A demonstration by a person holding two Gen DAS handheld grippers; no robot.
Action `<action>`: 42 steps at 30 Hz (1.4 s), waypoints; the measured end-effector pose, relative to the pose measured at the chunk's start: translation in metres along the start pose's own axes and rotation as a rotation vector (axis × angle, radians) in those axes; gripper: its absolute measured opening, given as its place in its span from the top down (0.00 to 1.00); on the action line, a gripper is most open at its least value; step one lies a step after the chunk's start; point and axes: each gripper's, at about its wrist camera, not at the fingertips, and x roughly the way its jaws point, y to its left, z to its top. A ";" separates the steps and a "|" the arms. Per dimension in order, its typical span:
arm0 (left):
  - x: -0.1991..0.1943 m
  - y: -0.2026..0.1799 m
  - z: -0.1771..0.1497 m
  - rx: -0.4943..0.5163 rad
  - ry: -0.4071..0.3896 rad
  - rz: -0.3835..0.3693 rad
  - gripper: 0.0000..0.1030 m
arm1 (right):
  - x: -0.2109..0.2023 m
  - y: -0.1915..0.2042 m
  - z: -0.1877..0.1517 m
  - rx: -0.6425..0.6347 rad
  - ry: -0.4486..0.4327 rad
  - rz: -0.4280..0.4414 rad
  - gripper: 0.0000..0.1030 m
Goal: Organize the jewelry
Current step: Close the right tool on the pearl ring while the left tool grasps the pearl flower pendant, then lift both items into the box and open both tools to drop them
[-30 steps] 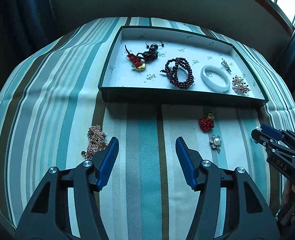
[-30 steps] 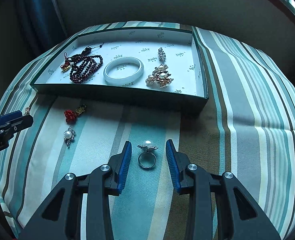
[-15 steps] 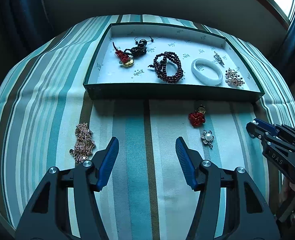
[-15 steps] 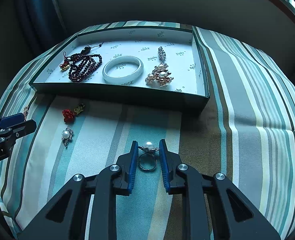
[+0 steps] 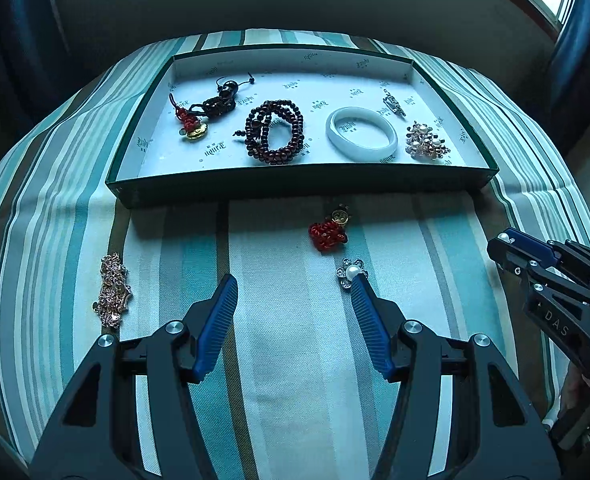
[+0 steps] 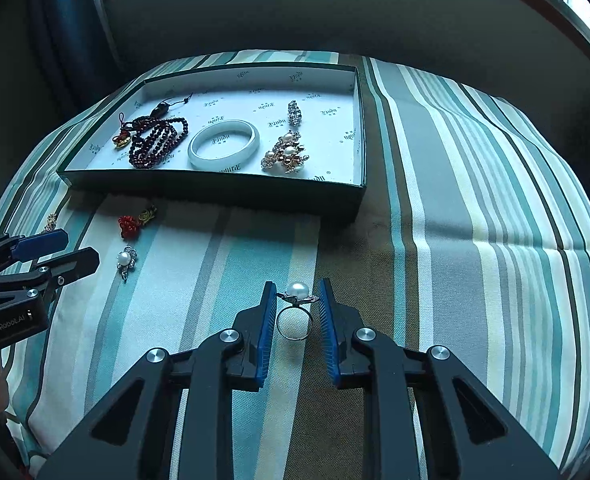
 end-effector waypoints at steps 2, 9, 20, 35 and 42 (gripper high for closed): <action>0.003 -0.007 0.001 0.009 0.004 -0.004 0.43 | -0.002 -0.003 -0.002 0.008 -0.001 -0.001 0.79; 0.017 -0.029 0.004 0.046 0.023 0.000 0.44 | -0.002 -0.012 -0.006 0.041 -0.003 0.010 0.79; 0.027 -0.035 0.004 0.081 0.038 0.004 0.73 | 0.002 -0.014 -0.008 0.062 -0.001 0.029 0.79; 0.022 -0.031 -0.004 0.092 0.037 -0.011 0.79 | 0.001 -0.012 -0.008 0.046 0.003 0.033 0.79; 0.018 -0.024 -0.004 0.080 0.028 0.000 0.79 | 0.001 -0.009 -0.009 0.031 0.005 0.034 0.79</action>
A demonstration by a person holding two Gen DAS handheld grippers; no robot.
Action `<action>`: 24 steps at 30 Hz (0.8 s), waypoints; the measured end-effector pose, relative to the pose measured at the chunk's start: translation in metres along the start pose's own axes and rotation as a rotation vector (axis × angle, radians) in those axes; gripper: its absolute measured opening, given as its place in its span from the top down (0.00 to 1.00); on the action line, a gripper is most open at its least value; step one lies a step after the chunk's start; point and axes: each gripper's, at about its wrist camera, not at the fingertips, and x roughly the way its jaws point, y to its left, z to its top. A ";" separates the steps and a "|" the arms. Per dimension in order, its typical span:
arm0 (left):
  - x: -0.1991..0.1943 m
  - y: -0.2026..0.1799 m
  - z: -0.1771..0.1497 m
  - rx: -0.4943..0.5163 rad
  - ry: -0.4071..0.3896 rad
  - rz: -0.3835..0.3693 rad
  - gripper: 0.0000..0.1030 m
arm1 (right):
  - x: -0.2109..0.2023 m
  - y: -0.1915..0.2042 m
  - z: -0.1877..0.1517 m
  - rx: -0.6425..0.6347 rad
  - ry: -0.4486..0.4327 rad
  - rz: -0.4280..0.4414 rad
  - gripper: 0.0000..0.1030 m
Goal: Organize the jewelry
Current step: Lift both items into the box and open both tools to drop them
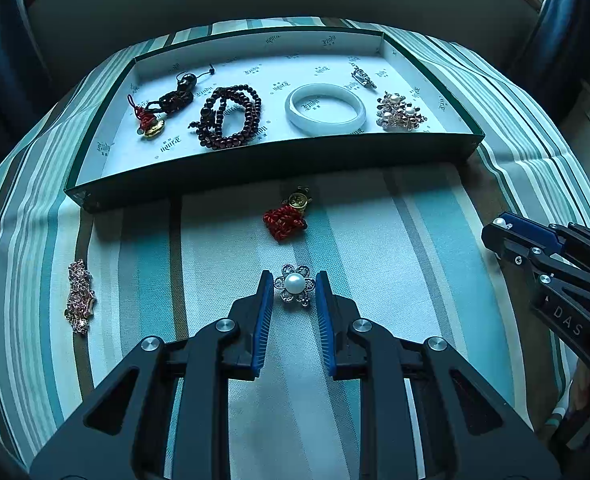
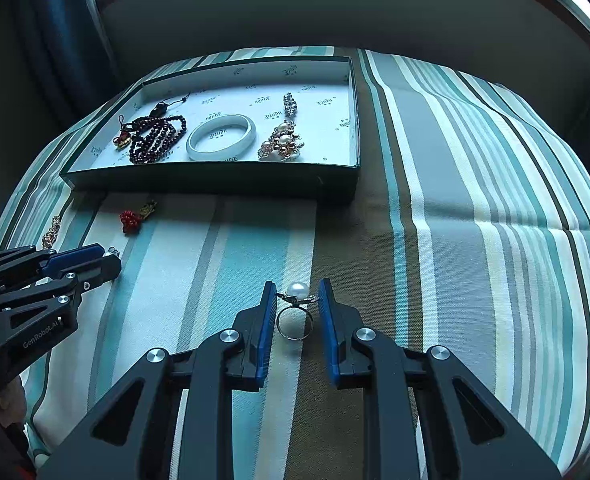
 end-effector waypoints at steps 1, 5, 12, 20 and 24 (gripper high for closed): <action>0.000 0.001 0.000 0.000 -0.001 0.001 0.79 | 0.000 0.000 0.000 -0.002 0.000 0.000 0.79; -0.002 0.003 -0.002 -0.003 -0.003 0.004 0.79 | -0.001 0.003 0.000 -0.011 -0.001 0.001 0.79; -0.014 0.008 0.001 -0.012 -0.037 -0.002 0.79 | -0.007 0.008 0.007 -0.021 -0.023 0.016 0.79; -0.033 0.020 0.020 -0.021 -0.107 -0.004 0.79 | -0.018 0.015 0.034 -0.029 -0.079 0.039 0.79; -0.038 0.026 0.038 -0.018 -0.144 0.001 0.79 | -0.019 0.020 0.056 -0.033 -0.113 0.050 0.79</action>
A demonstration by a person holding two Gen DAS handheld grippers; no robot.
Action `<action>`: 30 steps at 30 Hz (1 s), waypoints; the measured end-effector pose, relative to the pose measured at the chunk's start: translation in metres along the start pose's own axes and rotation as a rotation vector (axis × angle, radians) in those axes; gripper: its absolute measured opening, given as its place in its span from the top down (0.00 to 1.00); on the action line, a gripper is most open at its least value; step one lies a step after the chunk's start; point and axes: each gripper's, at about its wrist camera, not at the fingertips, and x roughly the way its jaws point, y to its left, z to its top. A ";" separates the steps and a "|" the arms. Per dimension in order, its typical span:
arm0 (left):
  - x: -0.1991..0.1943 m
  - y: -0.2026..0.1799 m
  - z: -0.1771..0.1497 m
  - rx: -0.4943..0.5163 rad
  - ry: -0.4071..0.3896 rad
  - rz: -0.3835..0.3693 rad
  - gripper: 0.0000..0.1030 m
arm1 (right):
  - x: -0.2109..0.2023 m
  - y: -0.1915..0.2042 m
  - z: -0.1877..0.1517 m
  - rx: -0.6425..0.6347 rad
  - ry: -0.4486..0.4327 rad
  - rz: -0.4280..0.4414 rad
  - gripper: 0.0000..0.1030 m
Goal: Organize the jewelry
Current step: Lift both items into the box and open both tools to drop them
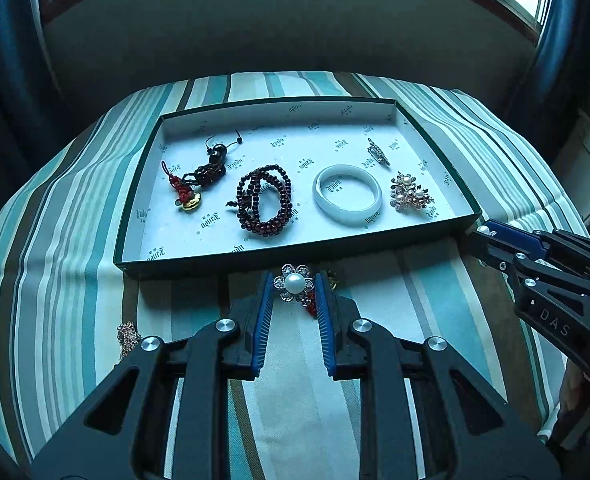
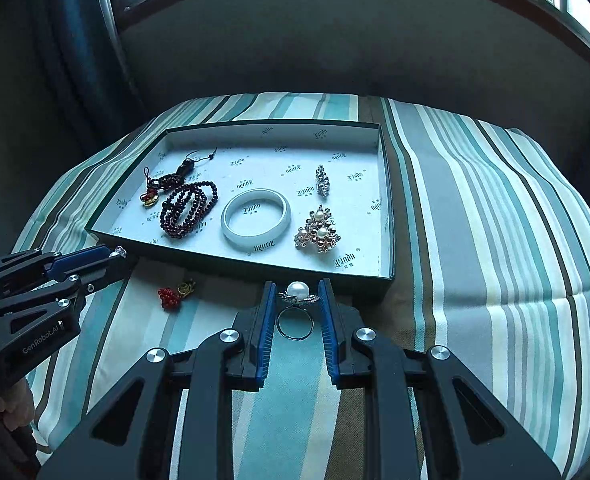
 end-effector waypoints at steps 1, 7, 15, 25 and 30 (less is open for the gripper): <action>0.000 0.001 0.006 -0.001 -0.009 0.000 0.79 | 0.001 0.001 0.006 -0.002 -0.008 0.004 0.79; 0.006 0.009 0.043 0.003 -0.067 0.017 0.79 | 0.010 0.012 0.041 -0.023 -0.057 0.013 0.79; 0.036 0.018 0.088 0.008 -0.103 0.051 0.79 | 0.037 0.015 0.086 -0.023 -0.099 0.029 0.79; 0.107 0.034 0.114 -0.010 -0.026 0.091 0.79 | 0.105 0.019 0.111 -0.034 -0.028 0.032 0.79; 0.127 0.040 0.113 -0.020 0.015 0.092 0.79 | 0.123 0.019 0.111 -0.039 0.009 0.021 0.79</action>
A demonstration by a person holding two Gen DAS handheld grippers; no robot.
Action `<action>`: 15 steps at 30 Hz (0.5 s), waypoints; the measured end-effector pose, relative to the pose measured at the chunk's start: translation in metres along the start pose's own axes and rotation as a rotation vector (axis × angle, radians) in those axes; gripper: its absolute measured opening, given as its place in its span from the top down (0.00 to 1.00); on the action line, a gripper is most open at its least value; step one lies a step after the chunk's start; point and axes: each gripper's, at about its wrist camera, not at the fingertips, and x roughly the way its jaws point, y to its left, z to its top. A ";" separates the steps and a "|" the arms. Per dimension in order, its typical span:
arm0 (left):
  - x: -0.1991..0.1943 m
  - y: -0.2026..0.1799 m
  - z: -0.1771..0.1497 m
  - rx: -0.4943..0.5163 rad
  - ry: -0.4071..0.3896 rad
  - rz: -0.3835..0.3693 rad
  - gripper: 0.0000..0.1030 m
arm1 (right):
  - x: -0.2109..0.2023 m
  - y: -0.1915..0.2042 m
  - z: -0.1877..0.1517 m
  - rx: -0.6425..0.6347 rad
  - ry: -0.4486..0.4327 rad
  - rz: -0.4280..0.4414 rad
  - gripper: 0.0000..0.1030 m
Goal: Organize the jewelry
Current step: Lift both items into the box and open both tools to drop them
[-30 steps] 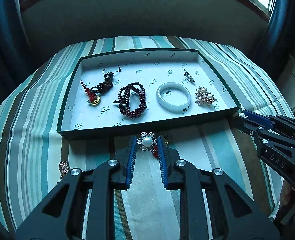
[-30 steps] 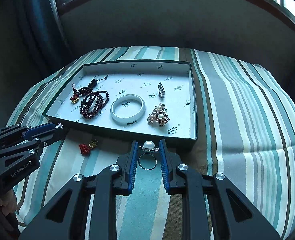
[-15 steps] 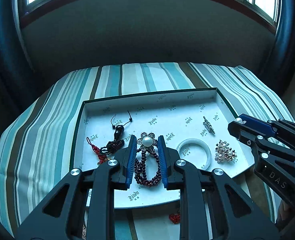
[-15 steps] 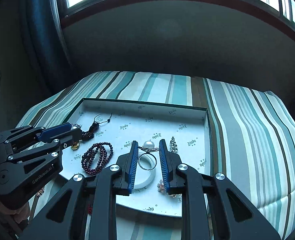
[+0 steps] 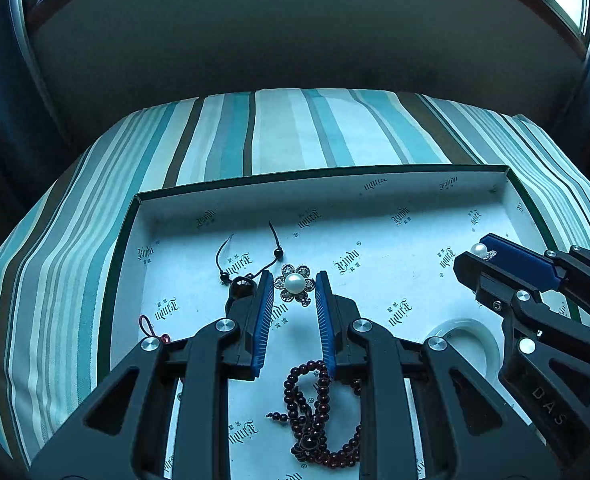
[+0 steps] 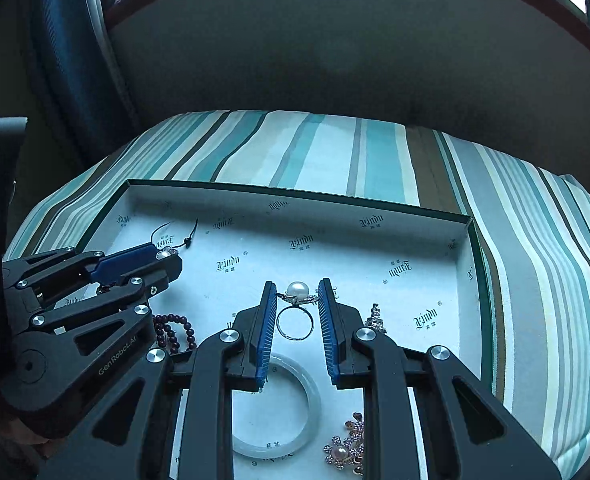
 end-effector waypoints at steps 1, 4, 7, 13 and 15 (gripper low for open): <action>0.002 0.000 0.000 0.000 0.005 0.002 0.79 | 0.002 -0.001 0.000 0.001 0.005 -0.003 0.79; 0.005 0.001 0.000 -0.004 0.018 0.003 0.79 | 0.009 -0.003 0.000 0.007 0.019 -0.007 0.79; 0.007 0.001 0.001 -0.011 0.031 -0.001 0.79 | 0.015 -0.005 0.001 0.010 0.032 -0.009 0.79; 0.010 0.001 0.001 -0.010 0.043 0.001 0.79 | 0.024 -0.004 0.003 0.010 0.052 -0.018 0.79; 0.011 0.001 0.001 -0.011 0.046 0.002 0.79 | 0.025 -0.003 0.003 0.008 0.053 -0.020 0.79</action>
